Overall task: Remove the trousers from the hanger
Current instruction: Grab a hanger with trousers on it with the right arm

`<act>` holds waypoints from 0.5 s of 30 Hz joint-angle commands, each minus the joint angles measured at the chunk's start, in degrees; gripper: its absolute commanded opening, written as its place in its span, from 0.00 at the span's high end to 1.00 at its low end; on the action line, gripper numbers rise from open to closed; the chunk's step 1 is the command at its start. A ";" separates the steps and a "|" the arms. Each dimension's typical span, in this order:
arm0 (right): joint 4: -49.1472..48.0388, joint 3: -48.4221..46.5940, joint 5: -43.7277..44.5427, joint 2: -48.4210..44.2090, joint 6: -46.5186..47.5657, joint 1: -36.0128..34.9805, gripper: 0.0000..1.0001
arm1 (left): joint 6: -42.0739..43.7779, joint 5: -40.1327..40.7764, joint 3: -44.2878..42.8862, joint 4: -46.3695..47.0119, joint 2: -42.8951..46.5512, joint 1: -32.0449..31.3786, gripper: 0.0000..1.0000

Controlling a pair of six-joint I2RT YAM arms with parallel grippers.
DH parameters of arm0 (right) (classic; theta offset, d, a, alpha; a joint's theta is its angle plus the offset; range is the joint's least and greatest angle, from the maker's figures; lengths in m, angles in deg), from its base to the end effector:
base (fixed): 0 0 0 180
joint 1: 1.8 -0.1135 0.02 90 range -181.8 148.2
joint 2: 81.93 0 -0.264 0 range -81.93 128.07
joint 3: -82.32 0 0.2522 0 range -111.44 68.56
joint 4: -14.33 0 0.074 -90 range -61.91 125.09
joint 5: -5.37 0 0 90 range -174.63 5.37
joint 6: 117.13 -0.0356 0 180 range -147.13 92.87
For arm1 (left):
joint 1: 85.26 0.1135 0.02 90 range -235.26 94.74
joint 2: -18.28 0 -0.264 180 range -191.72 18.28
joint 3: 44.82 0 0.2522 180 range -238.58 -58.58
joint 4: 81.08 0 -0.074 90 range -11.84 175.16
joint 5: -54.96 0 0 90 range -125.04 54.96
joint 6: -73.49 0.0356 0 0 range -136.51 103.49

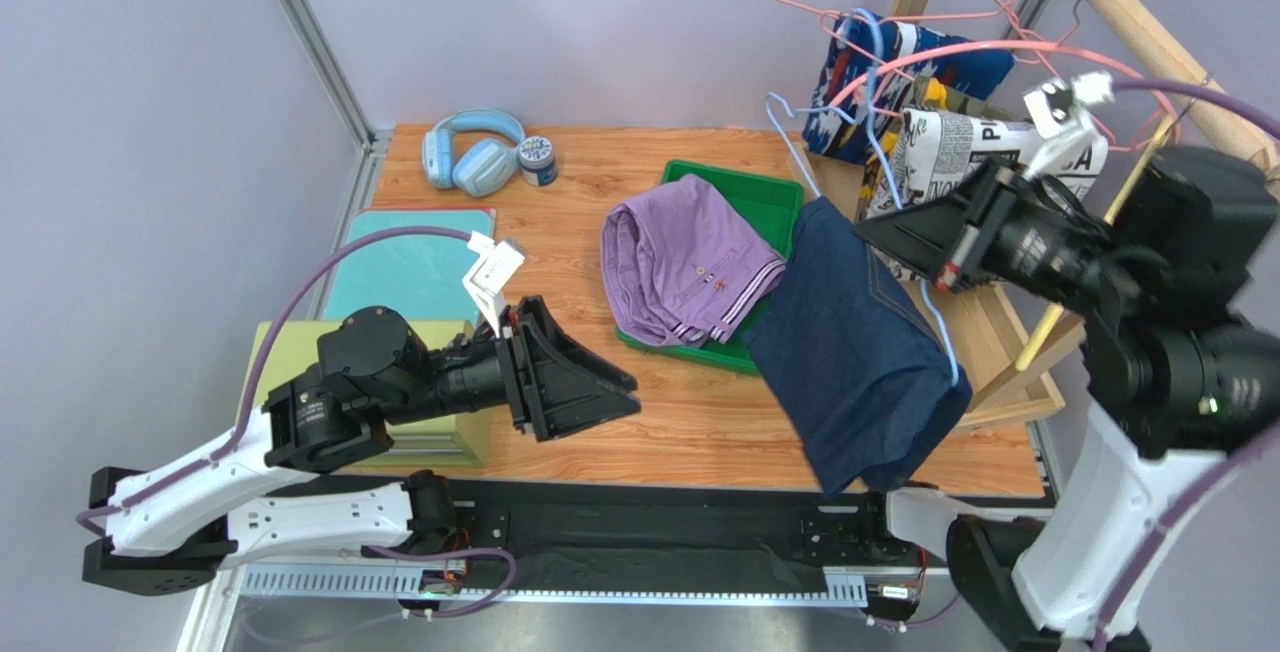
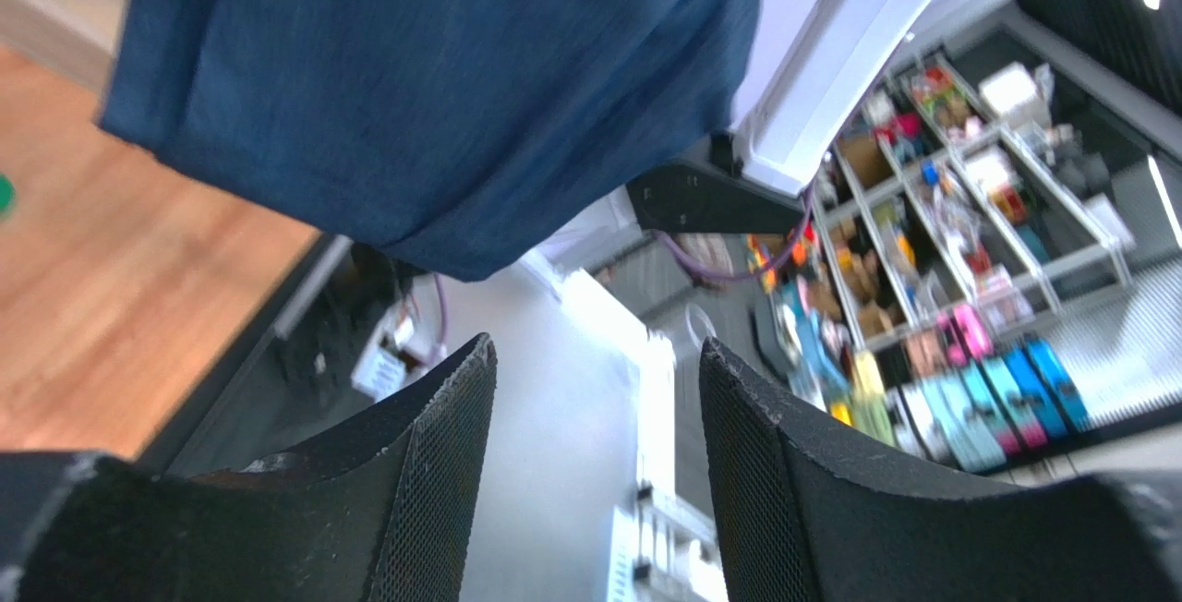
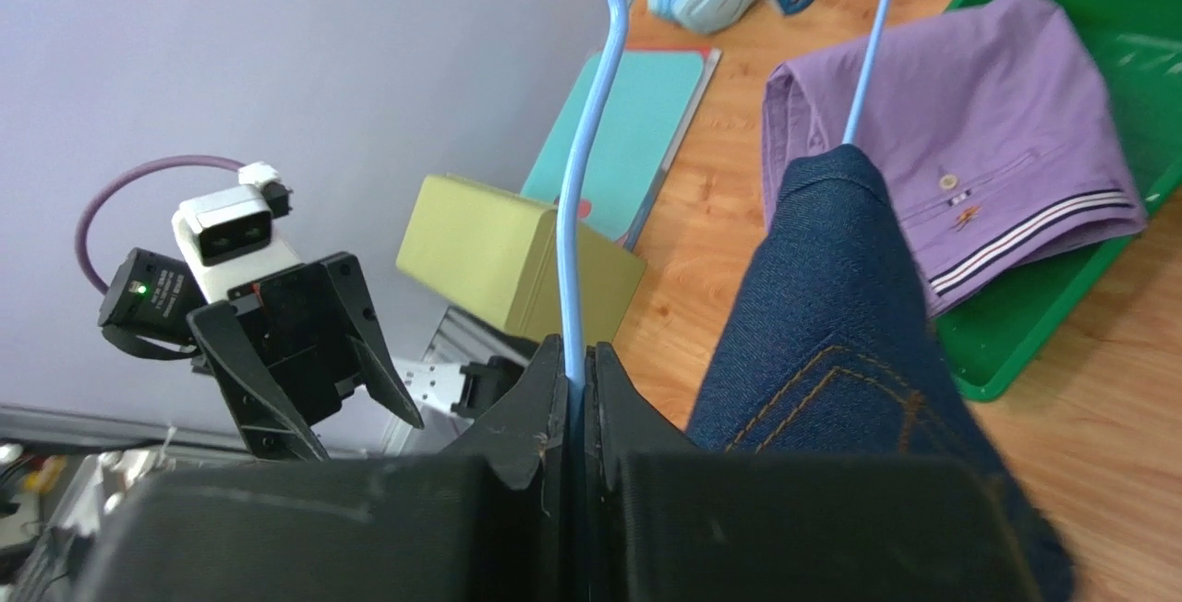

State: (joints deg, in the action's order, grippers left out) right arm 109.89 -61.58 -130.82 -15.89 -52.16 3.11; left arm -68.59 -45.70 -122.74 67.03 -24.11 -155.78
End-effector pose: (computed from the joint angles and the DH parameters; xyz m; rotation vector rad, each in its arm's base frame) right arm 0.0618 0.0205 0.5713 -0.0773 1.8973 0.9926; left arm 0.0402 -0.1333 0.4450 0.4689 1.7626 -1.7778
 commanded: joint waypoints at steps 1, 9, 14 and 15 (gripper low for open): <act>0.22 5.73 5.40 1.03 -1.41 -12.07 1.00 | 2.24 10.47 -2.27 11.36 -4.00 -0.23 0.37; -28.16 31.78 18.94 -7.06 -11.34 -32.22 1.00 | -3.56 23.46 -6.33 12.60 -10.69 -0.32 0.38; -34.95 34.87 25.97 -7.68 -12.58 -42.69 1.00 | -6.64 29.20 -5.80 10.92 -10.17 -0.23 0.38; -35.56 35.40 26.41 -7.59 -13.02 -44.00 1.00 | -6.72 29.29 -5.80 11.71 -9.99 -0.23 0.38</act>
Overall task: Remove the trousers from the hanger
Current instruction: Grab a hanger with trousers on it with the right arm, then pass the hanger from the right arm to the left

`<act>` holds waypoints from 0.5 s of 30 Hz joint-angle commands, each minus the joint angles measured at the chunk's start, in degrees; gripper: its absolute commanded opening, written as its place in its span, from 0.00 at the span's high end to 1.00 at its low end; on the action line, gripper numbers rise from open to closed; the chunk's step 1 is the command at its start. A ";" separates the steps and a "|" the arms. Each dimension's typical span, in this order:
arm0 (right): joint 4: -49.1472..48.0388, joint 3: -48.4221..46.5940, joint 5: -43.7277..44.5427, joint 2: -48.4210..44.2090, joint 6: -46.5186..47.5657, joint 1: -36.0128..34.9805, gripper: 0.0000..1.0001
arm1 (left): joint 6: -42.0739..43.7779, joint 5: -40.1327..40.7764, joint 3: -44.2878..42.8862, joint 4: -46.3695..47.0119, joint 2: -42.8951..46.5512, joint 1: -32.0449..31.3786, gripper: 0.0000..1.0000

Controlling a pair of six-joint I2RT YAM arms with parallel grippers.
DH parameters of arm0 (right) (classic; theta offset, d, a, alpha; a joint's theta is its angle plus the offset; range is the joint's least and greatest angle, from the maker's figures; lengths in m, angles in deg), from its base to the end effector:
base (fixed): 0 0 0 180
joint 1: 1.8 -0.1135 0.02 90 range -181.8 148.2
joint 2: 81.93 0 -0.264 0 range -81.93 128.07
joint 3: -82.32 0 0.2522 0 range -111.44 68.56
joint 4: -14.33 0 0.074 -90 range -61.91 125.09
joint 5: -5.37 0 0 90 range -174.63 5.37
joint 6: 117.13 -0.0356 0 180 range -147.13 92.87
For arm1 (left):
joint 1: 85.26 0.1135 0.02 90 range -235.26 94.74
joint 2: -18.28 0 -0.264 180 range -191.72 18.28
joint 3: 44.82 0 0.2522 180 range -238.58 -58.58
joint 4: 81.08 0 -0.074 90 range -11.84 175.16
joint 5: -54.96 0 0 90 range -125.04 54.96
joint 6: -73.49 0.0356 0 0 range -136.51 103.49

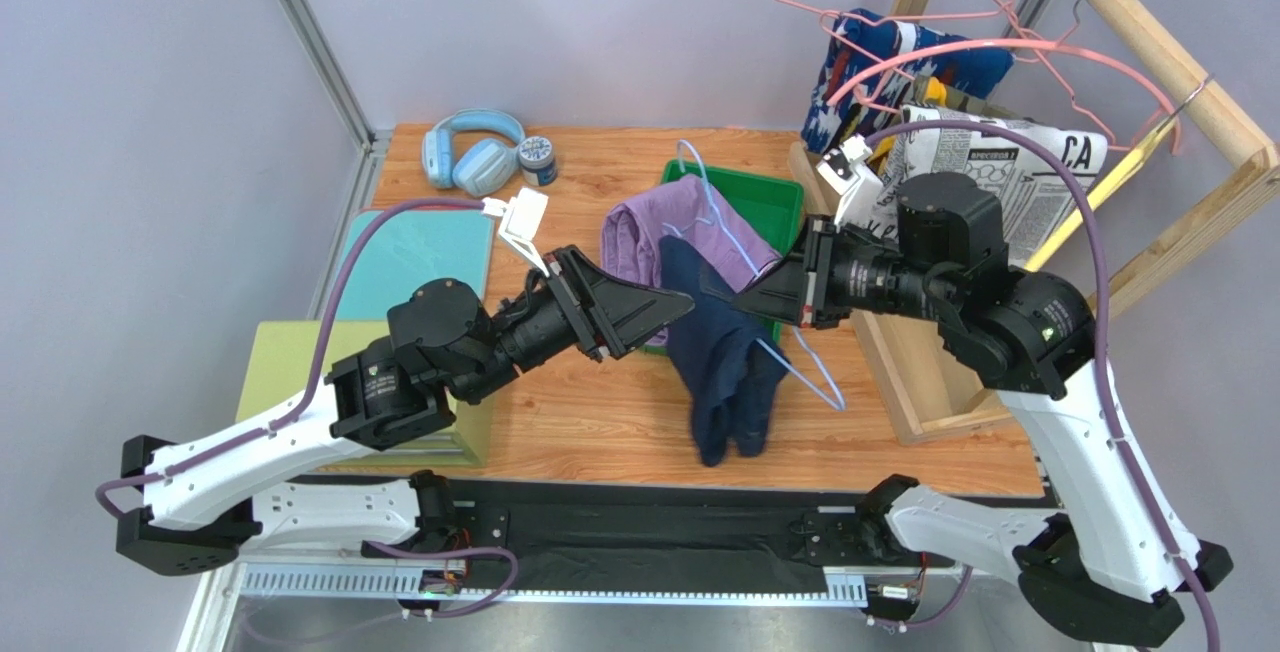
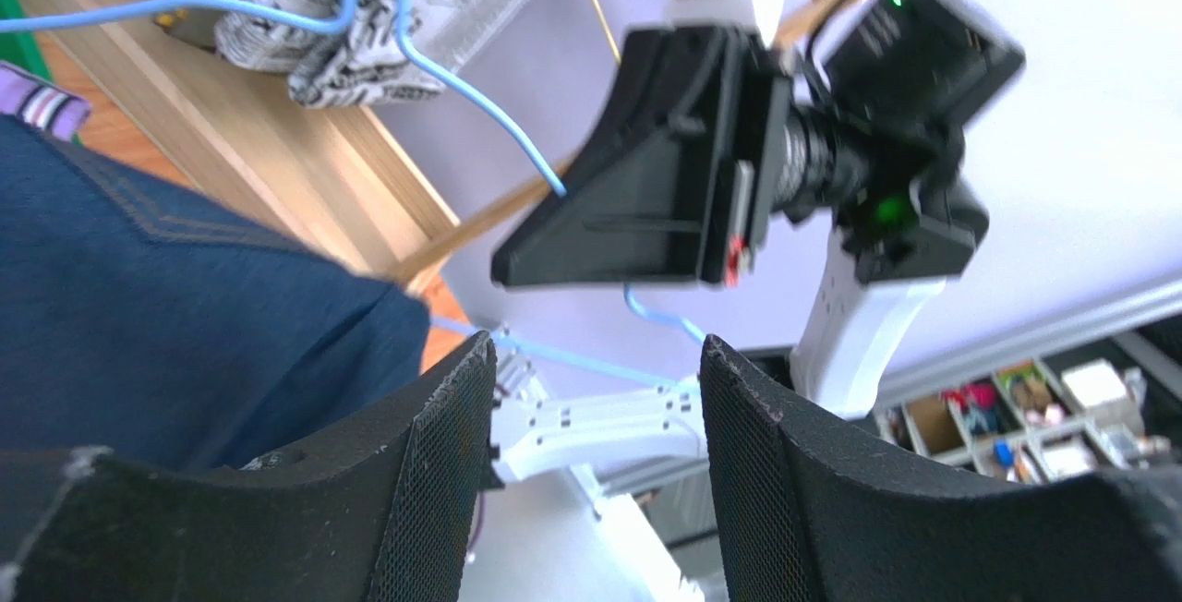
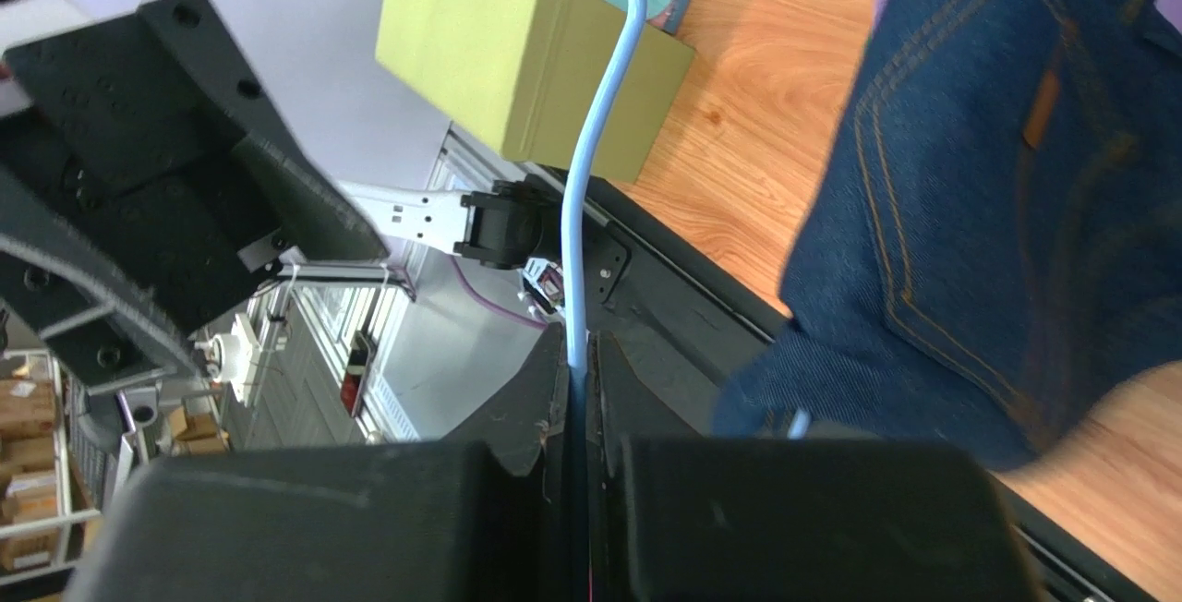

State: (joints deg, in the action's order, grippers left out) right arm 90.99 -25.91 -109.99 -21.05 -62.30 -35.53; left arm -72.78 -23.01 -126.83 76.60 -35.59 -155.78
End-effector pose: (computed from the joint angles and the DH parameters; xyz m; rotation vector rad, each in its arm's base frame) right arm 0.1204 0.0987 0.4777 -0.2664 2.2393 1.1552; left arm 0.0720 -0.1814 0.4567 0.0140 1.7030 -1.5947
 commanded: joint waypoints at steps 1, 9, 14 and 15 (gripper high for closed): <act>-17.88 -0.10 7.33 -2.61 -3.14 -7.72 1.00 | -2.53 6.51 -1.80 2.58 1.31 -0.23 0.38; -25.63 4.83 12.17 -4.28 -4.37 -17.67 1.00 | -0.68 2.74 -6.63 3.37 -2.47 -0.23 0.37; -27.74 5.27 18.94 -4.19 -3.41 -26.72 1.00 | -1.38 2.38 -9.18 0.57 -4.05 -0.23 0.37; -27.82 5.18 19.64 -4.19 -3.32 -27.60 1.00 | -1.82 2.38 -9.01 0.39 -3.97 -0.23 0.37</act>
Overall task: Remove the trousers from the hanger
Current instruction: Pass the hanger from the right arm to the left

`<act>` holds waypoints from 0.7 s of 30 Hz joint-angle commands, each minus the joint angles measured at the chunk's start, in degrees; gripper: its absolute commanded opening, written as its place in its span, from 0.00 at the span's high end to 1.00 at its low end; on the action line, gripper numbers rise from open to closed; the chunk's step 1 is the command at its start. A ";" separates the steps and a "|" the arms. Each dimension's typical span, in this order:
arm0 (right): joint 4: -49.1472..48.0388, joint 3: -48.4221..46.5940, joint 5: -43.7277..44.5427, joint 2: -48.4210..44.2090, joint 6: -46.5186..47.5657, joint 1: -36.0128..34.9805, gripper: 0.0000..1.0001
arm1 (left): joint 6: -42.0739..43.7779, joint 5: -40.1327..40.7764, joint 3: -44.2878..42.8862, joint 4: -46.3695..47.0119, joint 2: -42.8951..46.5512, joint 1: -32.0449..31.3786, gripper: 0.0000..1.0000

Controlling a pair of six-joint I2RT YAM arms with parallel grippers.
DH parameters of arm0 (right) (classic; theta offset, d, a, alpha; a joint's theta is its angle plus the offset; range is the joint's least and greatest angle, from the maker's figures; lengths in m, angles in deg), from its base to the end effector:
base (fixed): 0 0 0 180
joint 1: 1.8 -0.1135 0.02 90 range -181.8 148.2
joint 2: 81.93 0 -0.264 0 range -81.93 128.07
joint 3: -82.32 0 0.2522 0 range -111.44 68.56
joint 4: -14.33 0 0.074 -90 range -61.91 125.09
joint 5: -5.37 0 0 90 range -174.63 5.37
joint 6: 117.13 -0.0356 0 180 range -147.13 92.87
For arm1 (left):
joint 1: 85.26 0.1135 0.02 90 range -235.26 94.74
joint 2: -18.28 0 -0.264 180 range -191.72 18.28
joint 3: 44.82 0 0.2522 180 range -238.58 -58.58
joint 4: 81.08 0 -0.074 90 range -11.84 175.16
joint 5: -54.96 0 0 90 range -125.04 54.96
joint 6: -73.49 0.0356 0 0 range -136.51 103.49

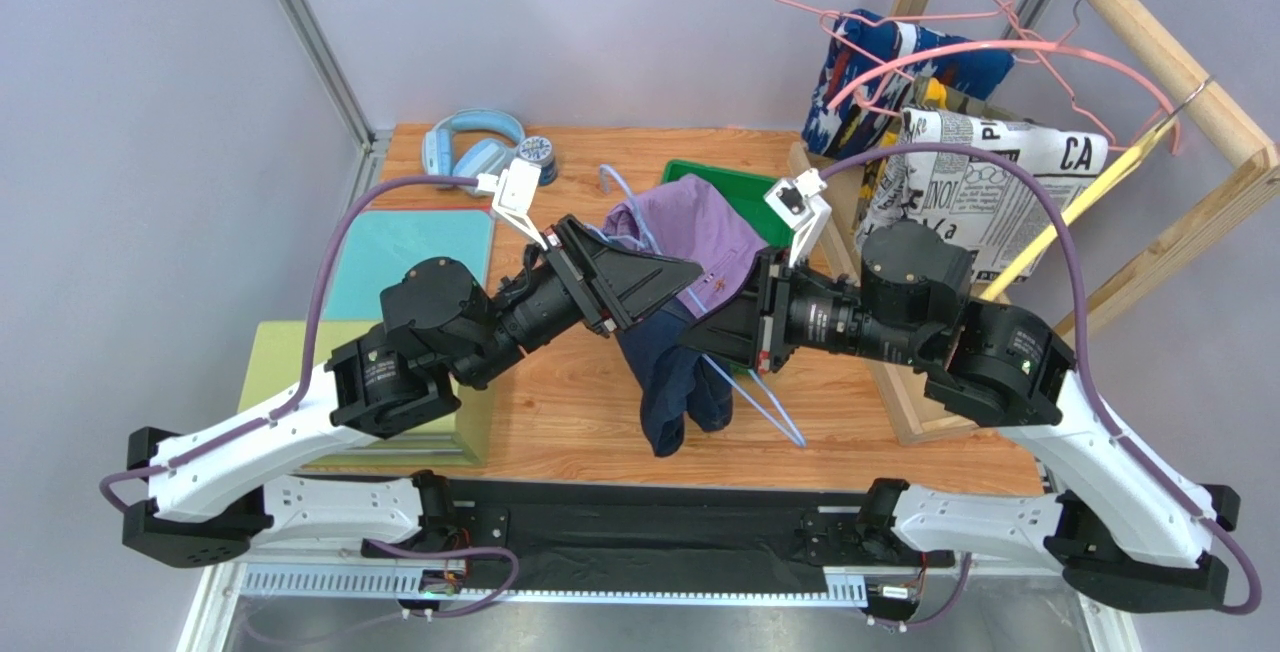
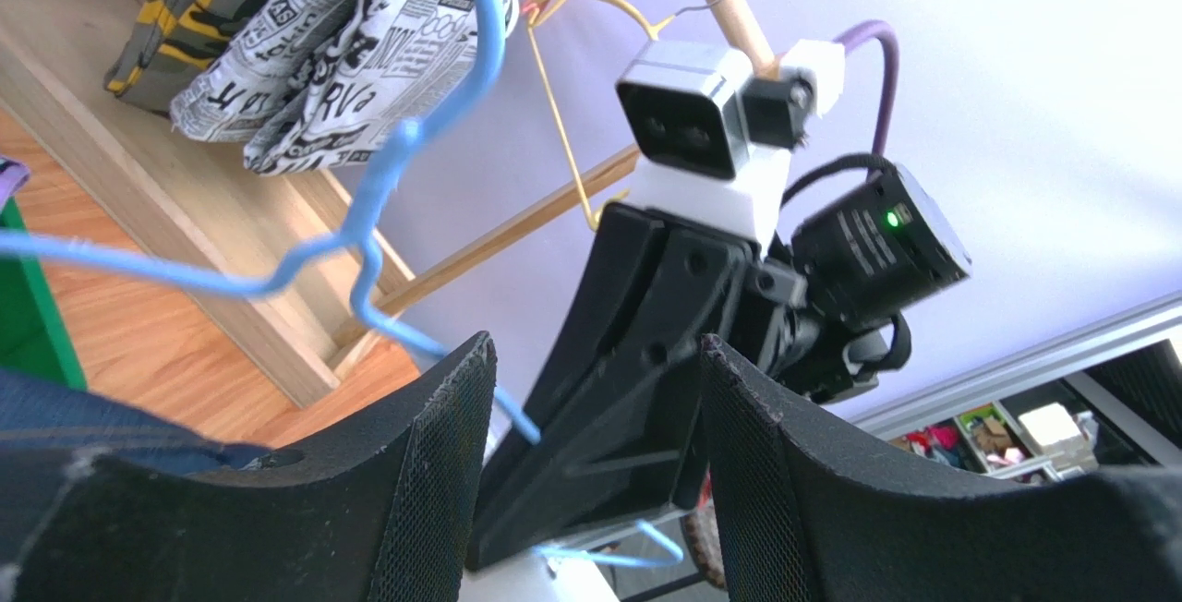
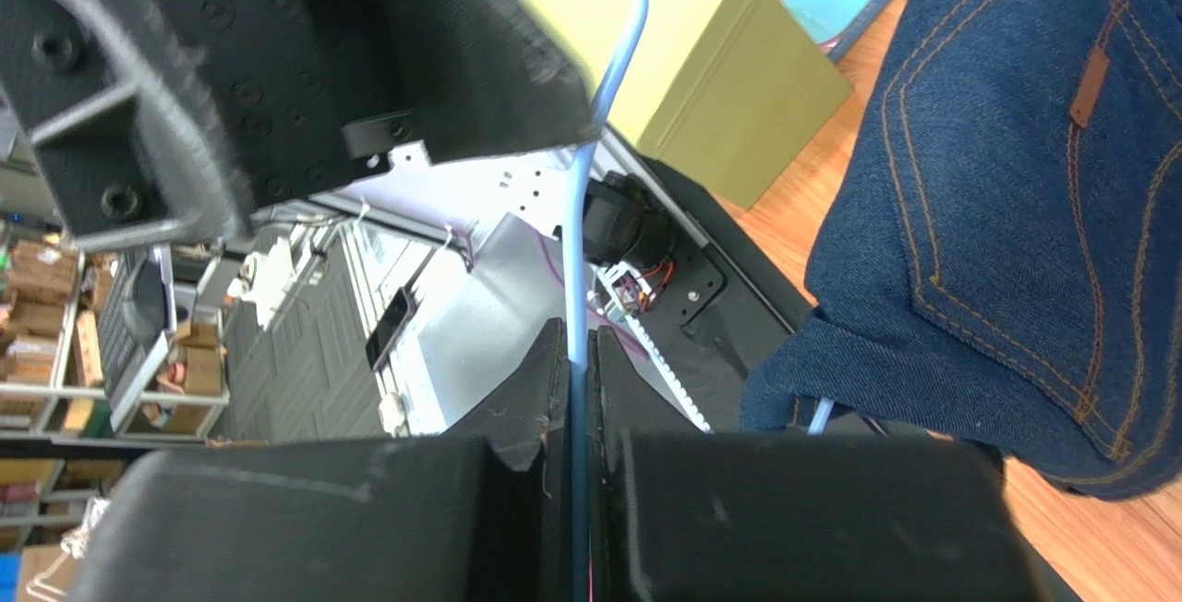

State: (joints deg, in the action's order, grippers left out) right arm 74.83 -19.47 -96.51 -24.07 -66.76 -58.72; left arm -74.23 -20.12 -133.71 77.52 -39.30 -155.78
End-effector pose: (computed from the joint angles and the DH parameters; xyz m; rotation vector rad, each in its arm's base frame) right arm 0.0842 0.1427 0.4810 -0.4726 2.0336 1.3027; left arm 0.0756 -0.1862 0.4861 -0.0698 1.6269 -1.6305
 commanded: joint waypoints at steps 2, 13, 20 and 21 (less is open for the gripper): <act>-11.58 -1.44 9.06 -1.70 2.10 -6.70 1.00 | -1.95 -0.68 -1.42 -1.32 0.19 -0.23 0.38; -8.78 -1.44 11.79 -3.29 4.39 -7.50 1.00 | -6.10 -7.09 4.56 0.87 4.49 -0.41 0.40; -12.20 -0.39 10.21 -2.94 3.43 -9.43 1.00 | -7.68 -1.92 4.03 -1.33 3.18 -0.32 0.37; -12.20 -0.30 10.38 -2.76 3.43 -9.87 1.00 | -7.42 -1.39 3.68 -1.50 2.83 -0.32 0.36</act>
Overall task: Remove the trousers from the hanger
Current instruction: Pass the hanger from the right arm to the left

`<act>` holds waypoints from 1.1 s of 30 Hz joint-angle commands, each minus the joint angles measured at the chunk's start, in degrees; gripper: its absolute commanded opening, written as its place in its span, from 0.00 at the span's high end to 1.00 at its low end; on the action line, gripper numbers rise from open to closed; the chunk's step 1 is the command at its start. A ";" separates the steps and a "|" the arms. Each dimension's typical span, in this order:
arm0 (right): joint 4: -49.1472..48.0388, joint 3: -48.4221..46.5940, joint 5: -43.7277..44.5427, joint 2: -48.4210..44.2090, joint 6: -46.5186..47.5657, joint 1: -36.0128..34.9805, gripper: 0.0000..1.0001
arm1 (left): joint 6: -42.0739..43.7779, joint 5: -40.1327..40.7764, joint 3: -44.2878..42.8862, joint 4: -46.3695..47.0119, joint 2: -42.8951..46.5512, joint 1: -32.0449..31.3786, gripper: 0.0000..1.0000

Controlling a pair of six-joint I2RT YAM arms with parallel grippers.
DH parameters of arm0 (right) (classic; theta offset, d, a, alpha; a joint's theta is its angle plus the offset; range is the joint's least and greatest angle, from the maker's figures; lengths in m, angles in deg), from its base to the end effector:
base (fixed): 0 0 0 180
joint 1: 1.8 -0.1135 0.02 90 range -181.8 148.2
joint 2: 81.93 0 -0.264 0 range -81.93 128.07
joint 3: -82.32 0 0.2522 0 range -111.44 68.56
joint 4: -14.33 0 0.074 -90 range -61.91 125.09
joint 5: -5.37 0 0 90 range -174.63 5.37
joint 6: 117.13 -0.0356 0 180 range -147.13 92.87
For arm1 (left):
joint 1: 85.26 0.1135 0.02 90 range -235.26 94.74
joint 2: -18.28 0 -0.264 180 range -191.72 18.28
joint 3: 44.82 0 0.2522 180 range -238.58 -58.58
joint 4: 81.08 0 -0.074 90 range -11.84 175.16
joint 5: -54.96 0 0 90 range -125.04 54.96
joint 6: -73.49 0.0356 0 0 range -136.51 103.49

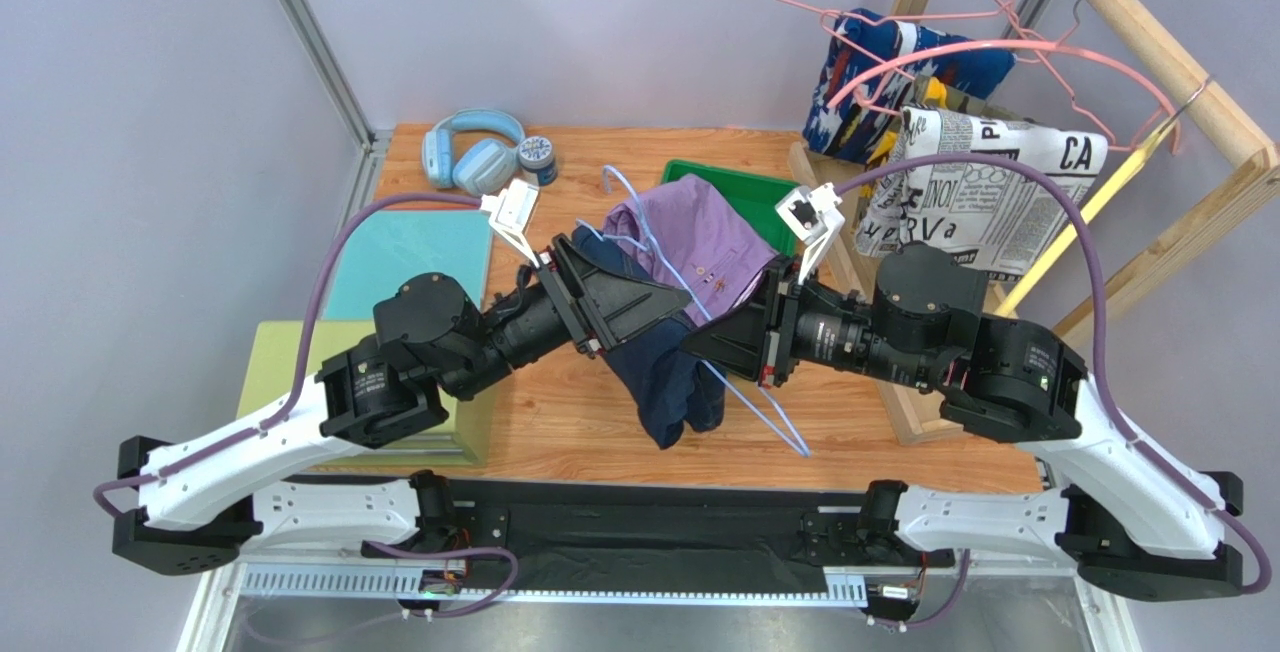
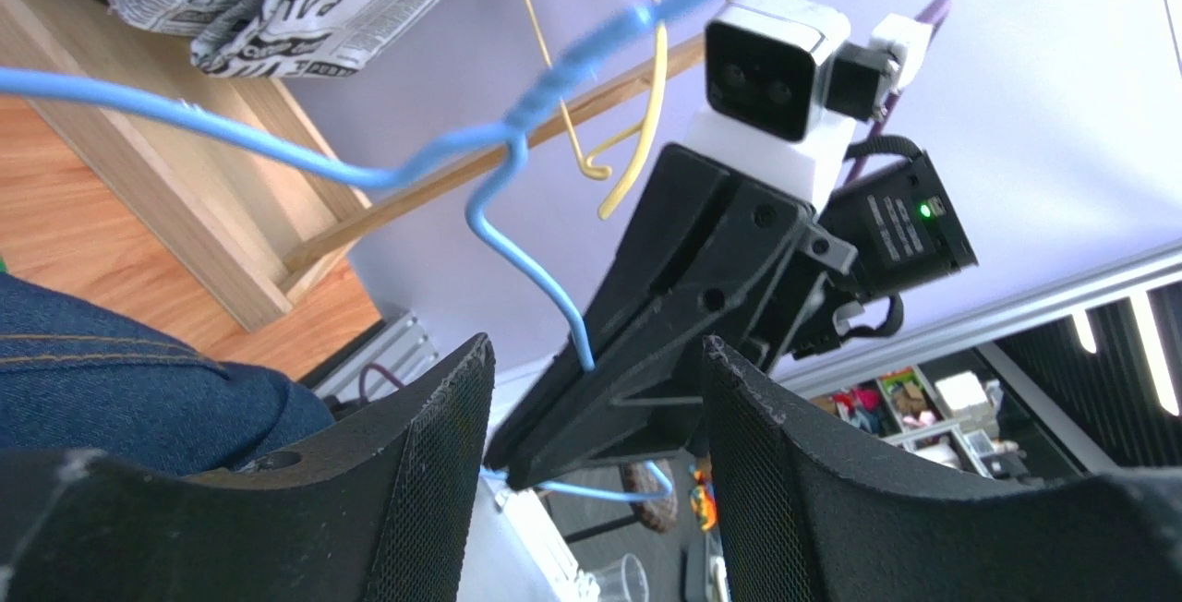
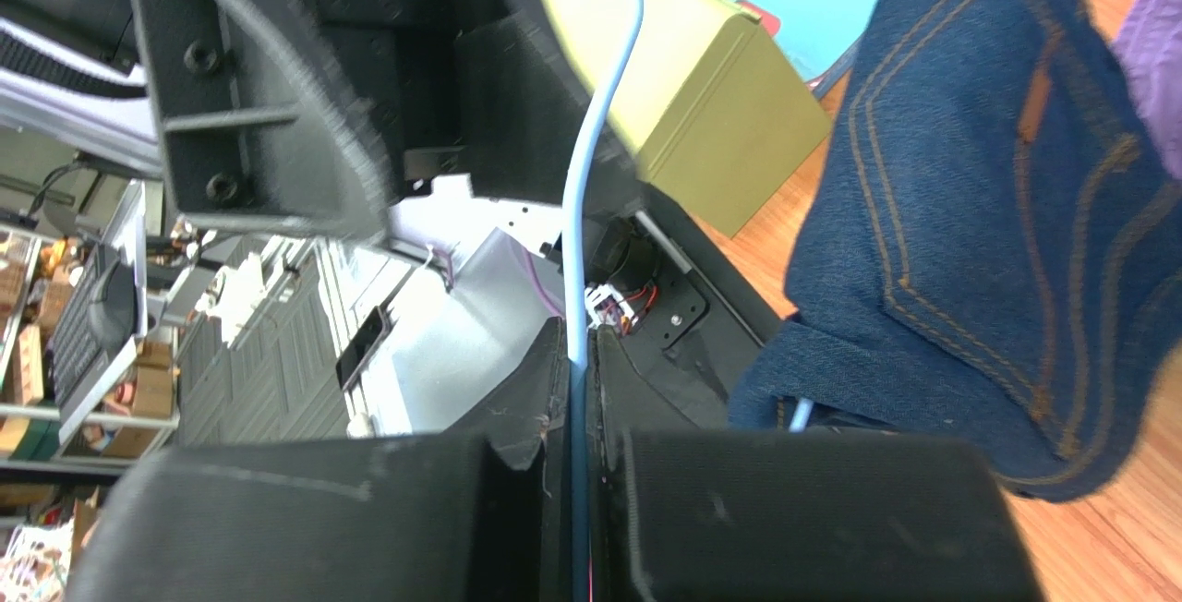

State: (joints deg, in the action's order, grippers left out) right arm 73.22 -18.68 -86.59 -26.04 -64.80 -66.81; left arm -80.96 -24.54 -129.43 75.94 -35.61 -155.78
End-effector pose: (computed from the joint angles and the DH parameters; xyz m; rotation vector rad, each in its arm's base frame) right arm 0.0650 0.1422 0.4847 -0.5021 1.9502 1.2549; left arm 0.0692 -0.1762 0.4703 -0.0887 1.7096 -1.7411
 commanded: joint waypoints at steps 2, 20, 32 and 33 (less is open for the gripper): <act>-10.67 -1.26 1.60 -0.97 1.63 -3.45 1.00 | 0.45 3.82 -2.62 -0.97 -2.26 -0.32 0.36; -5.58 0.32 6.88 -0.79 8.22 -9.87 0.96 | -0.15 -0.82 -1.40 -0.37 2.99 -0.14 1.00; -5.64 6.16 10.92 -8.60 21.13 -9.96 0.28 | -2.17 -6.71 -3.24 -4.15 11.87 -0.23 1.00; -9.32 8.21 10.31 -9.05 24.54 -9.87 0.24 | -3.05 -7.07 -3.50 -4.15 12.31 -0.14 1.00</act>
State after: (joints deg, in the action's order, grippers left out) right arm 69.83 -16.38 -79.11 -30.93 -50.15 -76.73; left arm -84.17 -27.88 -129.30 68.62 -26.04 -156.00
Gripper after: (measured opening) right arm 0.702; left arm 0.033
